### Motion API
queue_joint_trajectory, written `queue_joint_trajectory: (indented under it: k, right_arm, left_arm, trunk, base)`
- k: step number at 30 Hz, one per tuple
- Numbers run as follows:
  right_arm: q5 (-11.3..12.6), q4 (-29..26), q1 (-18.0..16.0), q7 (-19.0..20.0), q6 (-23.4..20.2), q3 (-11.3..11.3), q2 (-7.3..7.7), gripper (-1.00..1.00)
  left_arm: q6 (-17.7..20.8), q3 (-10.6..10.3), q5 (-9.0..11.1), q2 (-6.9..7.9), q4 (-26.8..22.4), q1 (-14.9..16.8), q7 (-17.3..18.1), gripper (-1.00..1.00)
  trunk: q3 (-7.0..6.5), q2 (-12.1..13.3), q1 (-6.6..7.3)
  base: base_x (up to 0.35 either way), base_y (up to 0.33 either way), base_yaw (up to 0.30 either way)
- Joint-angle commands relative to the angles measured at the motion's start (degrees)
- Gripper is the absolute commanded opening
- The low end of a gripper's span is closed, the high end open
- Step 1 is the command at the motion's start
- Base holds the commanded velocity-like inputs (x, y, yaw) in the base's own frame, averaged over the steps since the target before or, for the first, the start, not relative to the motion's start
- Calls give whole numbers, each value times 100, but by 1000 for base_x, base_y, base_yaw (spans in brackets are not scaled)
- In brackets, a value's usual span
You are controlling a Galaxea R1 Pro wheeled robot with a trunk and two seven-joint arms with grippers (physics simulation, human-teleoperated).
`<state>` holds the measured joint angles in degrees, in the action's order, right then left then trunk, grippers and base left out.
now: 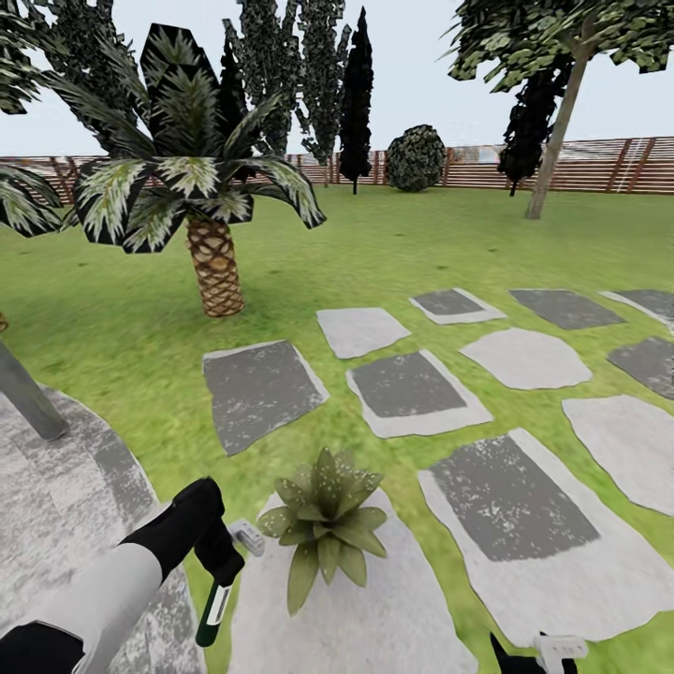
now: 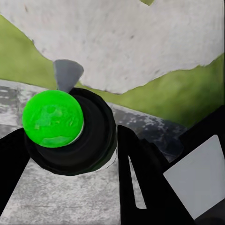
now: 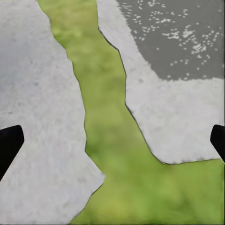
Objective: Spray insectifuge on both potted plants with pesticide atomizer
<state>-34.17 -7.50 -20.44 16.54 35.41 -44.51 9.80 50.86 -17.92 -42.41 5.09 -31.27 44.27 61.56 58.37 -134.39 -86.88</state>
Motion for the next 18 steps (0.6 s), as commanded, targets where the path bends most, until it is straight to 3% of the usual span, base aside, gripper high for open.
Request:
queue_joint_trajectory:
  k: [1,8,18]
  right_arm:
    - [-3,3,-3,51,10,-49,-3,100]
    - [-6,3,-3,51,9,-49,-5,100]
    - [-9,5,-3,51,9,-47,-5,100]
  left_arm:
    - [30,-18,-48,7,-7,3,58,-100]
    - [30,-18,-48,9,36,3,58,-100]
    - [30,-45,-48,-3,51,-24,58,-100]
  trunk:
    - [5,-3,4]
    - [5,-3,4]
    - [5,-3,4]
  base:
    - [-233,-202,133]
    - [-127,-214,256]
    - [6,-33,258]
